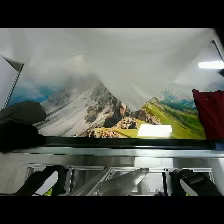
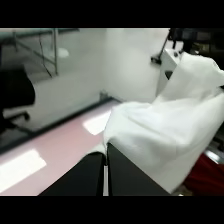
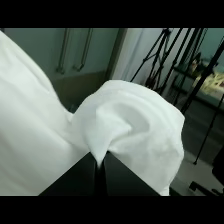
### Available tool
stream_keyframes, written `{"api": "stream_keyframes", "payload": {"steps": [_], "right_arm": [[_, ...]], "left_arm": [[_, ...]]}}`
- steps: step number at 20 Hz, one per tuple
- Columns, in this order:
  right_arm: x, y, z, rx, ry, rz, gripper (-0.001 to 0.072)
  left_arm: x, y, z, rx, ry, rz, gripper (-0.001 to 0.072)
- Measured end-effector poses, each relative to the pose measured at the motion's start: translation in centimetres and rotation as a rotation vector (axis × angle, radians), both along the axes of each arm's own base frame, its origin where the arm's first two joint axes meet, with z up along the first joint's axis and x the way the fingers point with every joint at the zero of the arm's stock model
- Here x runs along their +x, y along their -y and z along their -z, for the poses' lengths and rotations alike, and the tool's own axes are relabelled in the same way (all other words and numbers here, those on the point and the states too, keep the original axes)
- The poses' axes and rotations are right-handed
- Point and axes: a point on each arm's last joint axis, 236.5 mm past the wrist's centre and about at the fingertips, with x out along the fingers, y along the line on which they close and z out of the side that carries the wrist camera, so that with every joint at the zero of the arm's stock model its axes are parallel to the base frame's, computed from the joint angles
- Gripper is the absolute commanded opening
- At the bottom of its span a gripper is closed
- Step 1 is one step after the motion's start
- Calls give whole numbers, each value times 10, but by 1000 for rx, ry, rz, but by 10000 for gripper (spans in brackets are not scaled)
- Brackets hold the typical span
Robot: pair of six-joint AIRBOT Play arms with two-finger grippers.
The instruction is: Fold the shirts.
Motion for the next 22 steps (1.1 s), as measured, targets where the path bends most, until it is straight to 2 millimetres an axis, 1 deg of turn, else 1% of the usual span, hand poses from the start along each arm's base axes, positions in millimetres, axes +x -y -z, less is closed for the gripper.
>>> {"api": "stream_keyframes", "payload": {"steps": [1, 2, 3, 4, 5, 6, 7, 8, 9, 11, 12, 13, 15, 16, 17, 18, 19, 20, 21, 22], "right_arm": [[-6, 3, -4, -3, 20, 7, 23], [-7, 5, -4, -10, 23, 11, 23], [-2, 4, 1, -25, 9, 13, 22], [9, 1, 13, -47, -22, 14, 22], [24, -3, 27, -69, -61, 15, 23], [45, -7, 47, -100, -110, 22, 23], [68, -12, 69, -126, -163, 27, 22], [92, -16, 94, -155, -222, 33, 22], [119, -21, 126, -181, -292, 40, 22], [171, -29, 197, -221, -444, 58, 22], [194, -32, 236, -235, -520, 67, 22], [215, -35, 276, -237, -596, 79, 22], [246, -40, 347, -236, -718, 103, 23], [258, -42, 378, -219, -769, 119, 23], [269, -44, 402, -197, -802, 136, 23], [278, -45, 423, -169, -830, 155, 24], [286, -45, 438, -142, -851, 176, 105], [292, -44, 451, -113, -871, 196, 323], [297, -43, 458, -91, -882, 213, 394], [300, -41, 462, -76, -890, 222, 394]], "left_arm": [[-10, -1, -10, -8, 35, -12, 19], [-12, -3, -13, -15, 46, -26, 19], [-5, -5, -8, -16, 26, -36, 19], [11, -8, 5, -13, -17, -45, 20], [30, -10, 22, -10, -72, -49, 20], [52, -12, 41, -9, -134, -51, 19], [77, -14, 66, -10, -208, -51, 19], [101, -16, 90, -5, -270, -52, 19], [128, -19, 119, -5, -338, -56, 19], [181, -25, 181, -5, -475, -65, 19], [207, -28, 220, -4, -555, -67, 19], [227, -30, 254, -4, -622, -67, 19], [260, -32, 325, -3, -752, -63, 19], [272, -34, 360, 1, -810, -60, 18], [282, -34, 386, 1, -852, -59, 19], [291, -35, 409, -1, -888, -56, 110], [297, -35, 427, 3, -913, -49, 400], [302, -34, 441, 8, -936, -36, 651], [304, -33, 449, 11, -954, -20, 714], [305, -32, 452, 13, -972, -4, 714]]}}
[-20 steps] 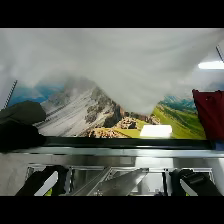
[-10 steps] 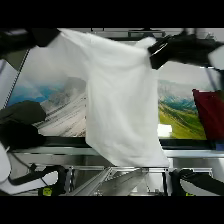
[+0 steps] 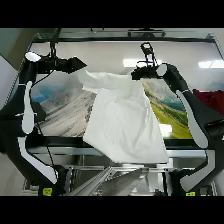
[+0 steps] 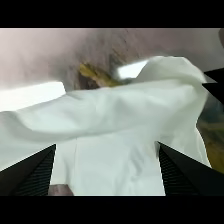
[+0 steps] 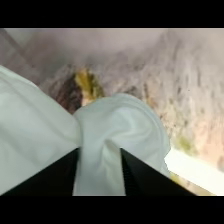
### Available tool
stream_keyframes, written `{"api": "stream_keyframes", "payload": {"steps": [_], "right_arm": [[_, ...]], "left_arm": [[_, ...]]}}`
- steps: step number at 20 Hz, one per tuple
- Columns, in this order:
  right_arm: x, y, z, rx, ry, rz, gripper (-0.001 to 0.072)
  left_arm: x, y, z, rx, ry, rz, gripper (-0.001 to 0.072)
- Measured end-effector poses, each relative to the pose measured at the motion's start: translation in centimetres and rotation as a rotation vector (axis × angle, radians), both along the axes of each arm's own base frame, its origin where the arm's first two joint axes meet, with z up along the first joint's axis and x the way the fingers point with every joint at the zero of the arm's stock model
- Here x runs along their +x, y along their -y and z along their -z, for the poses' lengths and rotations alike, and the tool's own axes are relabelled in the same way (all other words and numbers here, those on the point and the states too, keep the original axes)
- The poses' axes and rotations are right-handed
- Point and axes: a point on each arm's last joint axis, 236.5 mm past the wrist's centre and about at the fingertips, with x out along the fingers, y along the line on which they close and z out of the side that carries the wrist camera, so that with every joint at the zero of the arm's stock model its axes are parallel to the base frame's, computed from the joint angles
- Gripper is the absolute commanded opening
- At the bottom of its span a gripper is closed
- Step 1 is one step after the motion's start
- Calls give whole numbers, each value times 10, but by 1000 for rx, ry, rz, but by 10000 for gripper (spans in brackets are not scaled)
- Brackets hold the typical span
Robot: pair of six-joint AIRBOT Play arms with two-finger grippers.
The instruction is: Fold the shirts.
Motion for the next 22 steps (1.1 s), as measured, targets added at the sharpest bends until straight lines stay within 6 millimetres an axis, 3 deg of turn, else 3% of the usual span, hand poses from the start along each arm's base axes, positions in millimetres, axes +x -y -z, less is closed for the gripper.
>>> {"api": "stream_keyframes", "payload": {"steps": [3, 5, 9, 11, 13, 18, 22], "right_arm": [[3, 25, 0, 10, -48, 38, 399], [-2, 52, 3, 12, -122, 59, 649], [-27, 115, 26, 2, -317, 86, 640], [-42, 130, 39, 31, -408, 70, 640], [-58, 129, 49, 91, -486, 8, 640], [-85, 102, 66, 183, -591, -150, 640], [-99, 79, 86, 203, -653, -218, 638]], "left_arm": [[-9, -5, -6, -19, -64, 42, 711], [-30, -10, -5, -25, -159, 82, 695], [-100, 0, 12, -46, -391, 172, 695], [-145, 12, 25, -57, -506, 213, 695], [-194, 21, 43, -49, -613, 240, 695], [-313, 24, 90, 26, -811, 224, 695], [-375, 23, 116, 49, -886, 145, 695]]}}
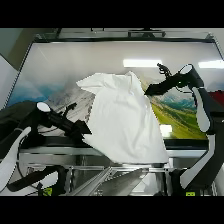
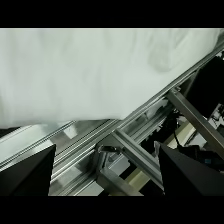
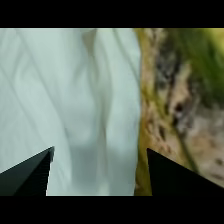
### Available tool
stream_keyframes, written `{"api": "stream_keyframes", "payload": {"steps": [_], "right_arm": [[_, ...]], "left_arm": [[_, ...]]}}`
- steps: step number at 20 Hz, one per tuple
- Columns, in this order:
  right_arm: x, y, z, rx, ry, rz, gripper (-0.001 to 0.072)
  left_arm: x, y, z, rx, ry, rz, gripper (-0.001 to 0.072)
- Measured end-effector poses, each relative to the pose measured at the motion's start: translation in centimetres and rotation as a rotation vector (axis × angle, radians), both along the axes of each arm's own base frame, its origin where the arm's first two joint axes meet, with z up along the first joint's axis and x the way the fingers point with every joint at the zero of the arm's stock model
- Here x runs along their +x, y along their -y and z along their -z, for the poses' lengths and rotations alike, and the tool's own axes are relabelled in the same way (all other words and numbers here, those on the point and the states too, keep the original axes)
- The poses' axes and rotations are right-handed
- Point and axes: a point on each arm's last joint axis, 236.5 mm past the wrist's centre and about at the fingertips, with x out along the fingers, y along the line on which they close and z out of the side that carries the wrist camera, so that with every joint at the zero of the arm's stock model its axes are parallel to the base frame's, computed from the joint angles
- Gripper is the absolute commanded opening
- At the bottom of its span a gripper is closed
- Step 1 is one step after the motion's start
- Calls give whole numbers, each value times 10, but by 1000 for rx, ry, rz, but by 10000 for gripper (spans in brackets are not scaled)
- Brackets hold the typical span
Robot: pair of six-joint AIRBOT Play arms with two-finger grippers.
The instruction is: Fold the shirts.
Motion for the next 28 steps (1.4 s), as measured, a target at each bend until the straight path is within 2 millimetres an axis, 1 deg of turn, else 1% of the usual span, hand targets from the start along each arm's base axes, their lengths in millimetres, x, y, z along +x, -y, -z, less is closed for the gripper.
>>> {"api": "stream_keyframes", "payload": {"steps": [1, 2, 3, 4, 6, 7, 8, 9, 10, 11, 12, 13, 14, 16, 18, 20, 22, 23, 25, 27, 28], "right_arm": [[-2, -4, 6, 2, -12, -10, 637], [-4, -8, 11, 5, -21, -18, 572], [-5, -11, 15, 7, -28, -21, 392], [-5, -14, 18, 8, -32, -23, 286], [-6, -17, 23, 8, -37, -30, 282], [-7, -18, 24, 8, -40, -32, 172], [-7, -19, 25, 9, -41, -33, 89], [-7, -20, 25, 11, -43, -34, 89], [-7, -21, 26, 11, -43, -34, 66], [-7, -21, 26, 11, -43, -34, 23], [-7, -21, 26, 11, -44, -34, 23], [-7, -21, 27, 12, -44, -33, 22], [-7, -21, 26, 13, -44, -32, 21], [-5, -16, 22, 13, -42, -15, 21], [0, -4, 12, 14, -39, 27, 21], [1, 11, -3, 19, -45, 66, 20], [-7, 22, -19, 26, -68, 98, 21], [-16, 22, -24, 28, -88, 106, 21], [-47, 10, -33, 38, -135, 96, 21], [-83, -14, -35, 42, -176, 98, 23], [-102, -30, -32, 36, -193, 110, 22]], "left_arm": [[-9, -1, 7, 18, 2, -21, 695], [-14, -2, 14, 37, 9, -45, 695], [-17, -3, 21, 56, 22, -70, 695], [-18, -4, 27, 71, 31, -92, 695], [-16, -6, 38, 96, 48, -138, 694], [-13, -7, 42, 101, 53, -157, 694], [-8, -7, 46, 107, 54, -175, 694], [-4, -7, 49, 110, 48, -188, 673], [1, -6, 52, 107, 38, -199, 434], [9, -8, 57, 116, 47, -210, 150], [19, -12, 64, 137, 67, -210, -2], [26, -13, 65, 135, 73, -201, -2], [32, -10, 63, 121, 73, -193, -2], [51, -10, 55, 106, 110, -172, -1], [78, -10, 38, 88, 176, -159, 0], [125, -19, 13, 90, 293, -177, 0], [177, -33, -16, 99, 412, -198, 0], [202, -42, -30, 109, 467, -202, -1], [247, -56, -53, 128, 557, -184, -1], [287, -67, -67, 160, 629, -148, 1], [307, -71, -71, 177, 665, -134, 2]]}}
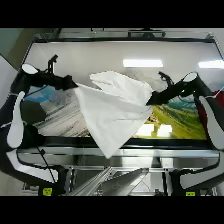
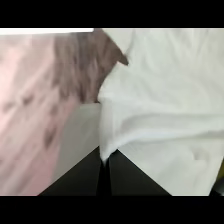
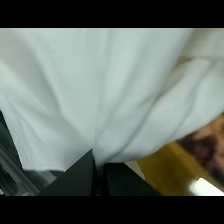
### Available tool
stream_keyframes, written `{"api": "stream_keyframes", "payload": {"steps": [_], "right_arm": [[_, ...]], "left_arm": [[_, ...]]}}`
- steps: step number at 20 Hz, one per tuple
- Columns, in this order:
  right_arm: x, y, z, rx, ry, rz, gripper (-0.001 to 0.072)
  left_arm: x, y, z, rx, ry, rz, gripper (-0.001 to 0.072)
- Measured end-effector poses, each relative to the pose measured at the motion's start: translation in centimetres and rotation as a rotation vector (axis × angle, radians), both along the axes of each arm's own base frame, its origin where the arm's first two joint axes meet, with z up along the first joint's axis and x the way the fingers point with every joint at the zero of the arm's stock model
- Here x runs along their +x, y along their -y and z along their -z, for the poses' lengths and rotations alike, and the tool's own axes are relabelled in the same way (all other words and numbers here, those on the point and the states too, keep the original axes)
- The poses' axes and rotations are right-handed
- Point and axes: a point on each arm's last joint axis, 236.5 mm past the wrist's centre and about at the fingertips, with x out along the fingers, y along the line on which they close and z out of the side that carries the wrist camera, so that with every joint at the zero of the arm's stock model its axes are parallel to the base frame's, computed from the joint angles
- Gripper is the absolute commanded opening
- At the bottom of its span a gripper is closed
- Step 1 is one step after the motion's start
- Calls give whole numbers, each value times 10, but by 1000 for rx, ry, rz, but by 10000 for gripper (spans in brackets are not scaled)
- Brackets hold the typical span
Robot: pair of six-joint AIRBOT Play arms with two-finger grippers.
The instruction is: Fold the shirts.
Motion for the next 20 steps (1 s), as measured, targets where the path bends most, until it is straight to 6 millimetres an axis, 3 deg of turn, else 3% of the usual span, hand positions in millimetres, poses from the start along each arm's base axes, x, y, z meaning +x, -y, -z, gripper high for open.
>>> {"api": "stream_keyframes", "payload": {"steps": [3, 6, 7, 8, 9, 10, 12, 13, 14, 15, 18, 20], "right_arm": [[-36, -42, 22, -38, -6, 107, 23], [-43, -75, 39, -56, 51, 235, 35], [-42, -82, 41, -58, 74, 263, 157], [-39, -87, 41, -57, 94, 291, 353], [-37, -89, 40, -54, 110, 312, 410], [-35, -89, 36, -47, 116, 327, 410], [-28, -79, 21, -21, 119, 354, 411], [-22, -69, 11, -9, 139, 355, 449], [-13, -56, 0, 2, 173, 352, 589], [-2, -39, -11, 6, 218, 346, 645], [30, 17, -28, -32, 351, 330, 645], [39, 42, -25, -61, 403, 285, 645]], "left_arm": [[46, -5, 1, 38, 61, 16, 4], [71, -4, 12, 38, 71, 2, 38], [75, -5, 16, 34, 70, -6, 183], [78, -5, 16, 22, 71, -14, 286], [79, -8, 13, 16, 73, -25, 294], [78, -13, 8, 11, 74, -31, 294], [68, -27, -7, 8, 60, -32, 293], [59, -36, -17, 4, 48, -26, 293], [48, -44, -25, 0, 23, -23, 293], [33, -52, -32, -5, -15, -20, 293], [-20, -66, -37, -25, -154, -17, 293], [-64, -74, -22, 6, -272, -36, 293]]}}
